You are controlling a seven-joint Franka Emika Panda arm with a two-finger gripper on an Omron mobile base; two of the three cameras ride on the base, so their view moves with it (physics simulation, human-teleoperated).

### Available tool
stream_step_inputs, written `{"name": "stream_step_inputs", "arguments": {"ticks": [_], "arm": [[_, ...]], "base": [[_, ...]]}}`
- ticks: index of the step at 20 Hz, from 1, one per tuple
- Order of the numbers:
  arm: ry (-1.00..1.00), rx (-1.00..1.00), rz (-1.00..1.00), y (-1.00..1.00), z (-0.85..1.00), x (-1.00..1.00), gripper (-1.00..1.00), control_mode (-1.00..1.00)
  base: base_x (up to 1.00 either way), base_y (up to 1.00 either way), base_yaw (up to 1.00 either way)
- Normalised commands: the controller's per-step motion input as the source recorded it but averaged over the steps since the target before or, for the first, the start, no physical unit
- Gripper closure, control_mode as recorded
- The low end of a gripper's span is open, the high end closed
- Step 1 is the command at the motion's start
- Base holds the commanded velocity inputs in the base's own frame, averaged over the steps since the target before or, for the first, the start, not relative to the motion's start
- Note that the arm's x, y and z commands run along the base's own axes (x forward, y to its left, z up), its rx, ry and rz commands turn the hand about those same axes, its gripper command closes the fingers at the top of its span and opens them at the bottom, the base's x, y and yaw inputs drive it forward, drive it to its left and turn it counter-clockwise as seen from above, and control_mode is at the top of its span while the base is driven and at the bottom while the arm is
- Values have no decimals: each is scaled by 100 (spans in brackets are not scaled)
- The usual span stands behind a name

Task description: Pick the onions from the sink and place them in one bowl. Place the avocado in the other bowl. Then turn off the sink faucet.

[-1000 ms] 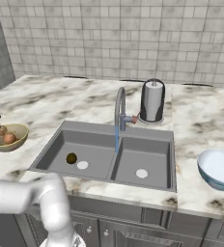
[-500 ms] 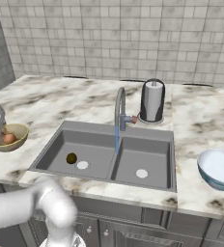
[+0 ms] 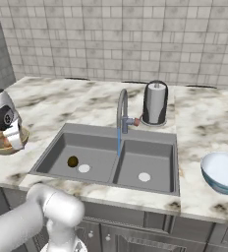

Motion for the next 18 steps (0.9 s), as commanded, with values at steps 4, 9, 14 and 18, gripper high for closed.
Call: {"name": "stream_step_inputs", "arguments": {"ticks": [4, 9, 14, 18], "arm": [[-3, 2, 44, -100, 0, 9, -100, -100], [-12, 1, 61, -96, 0, 24, -100, -100], [-8, 0, 66, -77, -4, 31, -100, -100], [0, -7, 53, -36, -21, 25, -100, -100]], "base": [[0, 0, 0], [0, 0, 0], [0, 0, 0], [0, 0, 0]]}}
